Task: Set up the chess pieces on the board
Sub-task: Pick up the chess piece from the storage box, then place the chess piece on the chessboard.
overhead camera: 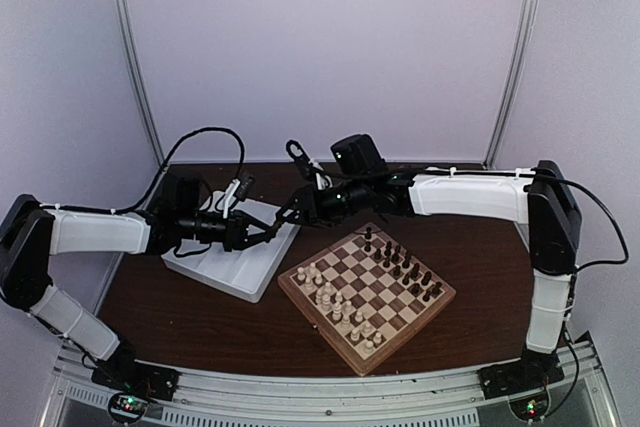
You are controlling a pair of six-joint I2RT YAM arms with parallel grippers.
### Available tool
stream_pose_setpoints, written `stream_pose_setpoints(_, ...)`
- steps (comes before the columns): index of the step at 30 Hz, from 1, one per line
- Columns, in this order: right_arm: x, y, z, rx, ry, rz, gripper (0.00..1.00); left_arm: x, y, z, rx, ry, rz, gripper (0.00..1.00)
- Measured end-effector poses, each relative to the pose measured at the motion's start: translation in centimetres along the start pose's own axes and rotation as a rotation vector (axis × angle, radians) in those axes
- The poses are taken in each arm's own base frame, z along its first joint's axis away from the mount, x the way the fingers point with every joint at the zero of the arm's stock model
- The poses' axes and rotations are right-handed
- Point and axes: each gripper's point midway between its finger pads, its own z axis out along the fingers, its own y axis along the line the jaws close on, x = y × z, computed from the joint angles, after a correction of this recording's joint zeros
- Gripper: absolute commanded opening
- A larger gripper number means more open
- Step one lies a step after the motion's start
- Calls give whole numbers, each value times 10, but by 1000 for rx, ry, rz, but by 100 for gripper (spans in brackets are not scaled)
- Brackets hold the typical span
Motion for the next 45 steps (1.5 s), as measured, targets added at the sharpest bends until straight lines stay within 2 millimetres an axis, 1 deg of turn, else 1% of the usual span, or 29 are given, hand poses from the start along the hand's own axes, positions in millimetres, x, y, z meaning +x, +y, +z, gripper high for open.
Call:
stream_pose_setpoints(4, 0, 1, 1, -6, 2, 7, 22, 1, -3, 1, 10, 4, 10, 19)
stream_pose_setpoints(8, -2, 4, 1, -14, 1, 3, 17, 0, -3, 1, 11, 6, 19, 19)
stream_pose_setpoints(11, -2, 4, 1, -16, 2, 3, 10, 0, -3, 1, 12, 7, 25, 19)
stream_pose_setpoints(16, -1, 3, 1, -14, 5, 4, 4, 0, -4, 2, 9, 15, 24, 18)
stream_pose_setpoints(18, -1, 3, 1, -14, 5, 3, 0, 0, -3, 2, 6, 16, 26, 18)
stream_pose_setpoints(28, -2, -3, -1, 4, 5, 3, 0, 3, -1, 2, -10, 26, 27, 15)
stream_pose_setpoints(33, -1, -5, -6, 23, 4, -15, 0, 3, -3, 4, -8, 29, 35, 15)
stream_pose_setpoints(36, -3, -15, -19, 66, -7, -18, 0, 5, 0, 3, -20, 32, 31, 15)
stream_pose_setpoints(39, -13, -28, -39, 108, -42, -16, 0, 4, 0, 3, -25, 31, 33, 15)
stream_pose_setpoints(42, -21, -36, -54, 134, -74, -15, 0, 4, 1, 3, -29, 30, 35, 15)
stream_pose_setpoints(45, -22, -42, -60, 150, -82, -14, 0, 4, 1, 3, -31, 30, 35, 15)
